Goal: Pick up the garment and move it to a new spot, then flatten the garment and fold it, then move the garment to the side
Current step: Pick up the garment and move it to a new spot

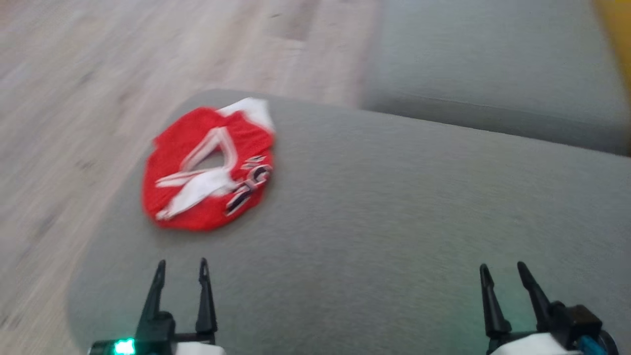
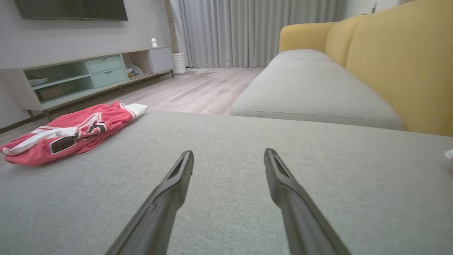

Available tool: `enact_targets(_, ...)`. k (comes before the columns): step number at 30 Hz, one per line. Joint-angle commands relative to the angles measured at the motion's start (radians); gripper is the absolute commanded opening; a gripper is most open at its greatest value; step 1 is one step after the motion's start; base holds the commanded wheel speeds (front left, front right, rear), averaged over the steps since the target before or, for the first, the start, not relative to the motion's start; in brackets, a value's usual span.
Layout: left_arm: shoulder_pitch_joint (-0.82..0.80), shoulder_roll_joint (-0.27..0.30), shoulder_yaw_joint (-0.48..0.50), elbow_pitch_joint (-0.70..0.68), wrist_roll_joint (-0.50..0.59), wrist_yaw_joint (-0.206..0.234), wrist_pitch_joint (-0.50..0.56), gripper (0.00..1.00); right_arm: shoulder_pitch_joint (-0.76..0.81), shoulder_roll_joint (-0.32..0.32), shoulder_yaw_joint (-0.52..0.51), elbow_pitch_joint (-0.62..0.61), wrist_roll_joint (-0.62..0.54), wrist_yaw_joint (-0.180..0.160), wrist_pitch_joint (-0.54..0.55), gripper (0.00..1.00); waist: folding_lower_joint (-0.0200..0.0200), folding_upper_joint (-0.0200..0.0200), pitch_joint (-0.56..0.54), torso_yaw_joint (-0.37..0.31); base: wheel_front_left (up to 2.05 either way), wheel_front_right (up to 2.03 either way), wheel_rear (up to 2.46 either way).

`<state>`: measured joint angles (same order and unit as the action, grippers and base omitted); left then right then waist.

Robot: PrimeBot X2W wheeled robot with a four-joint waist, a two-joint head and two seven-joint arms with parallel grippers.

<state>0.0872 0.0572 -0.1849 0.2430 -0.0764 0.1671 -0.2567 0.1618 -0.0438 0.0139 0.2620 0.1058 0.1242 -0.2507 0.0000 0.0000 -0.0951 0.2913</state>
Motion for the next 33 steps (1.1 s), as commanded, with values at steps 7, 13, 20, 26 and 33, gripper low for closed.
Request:
enact_targets(7,-0.017,0.007,0.122,-0.086,0.001,0.029,-0.005,1.00,-0.117,-0.008,0.008,-0.024,-0.028,0.007,-0.011,1.00,0.0000,0.0000,0.084,0.208,0.00,0.00,0.00)
enact_targets(13,-0.054,0.005,0.152,-0.103,0.002,0.014,-0.005,1.00,-0.124,-0.042,-0.012,-0.011,-0.037,0.007,-0.011,1.00,0.0000,0.0000,0.123,0.236,0.00,0.00,0.00)
enact_targets(20,-0.307,0.052,0.144,0.018,0.014,-0.075,-0.005,1.00,-0.130,-0.134,-0.016,-0.045,-0.062,0.007,-0.011,1.00,0.0000,0.0000,0.284,0.202,0.00,0.00,0.00)
enact_targets(26,-0.597,0.080,0.136,0.309,-0.001,-0.142,-0.004,1.00,-0.167,-0.249,-0.032,-0.075,-0.067,0.007,-0.011,1.00,0.0000,0.0000,0.441,0.149,0.00,0.00,0.00)
enact_targets(33,-0.844,0.067,0.142,0.648,-0.060,-0.204,0.033,1.00,-0.194,-0.326,-0.075,-0.120,-0.067,0.007,-0.011,1.00,0.0000,0.0000,0.567,0.124,0.00,0.00,0.00)
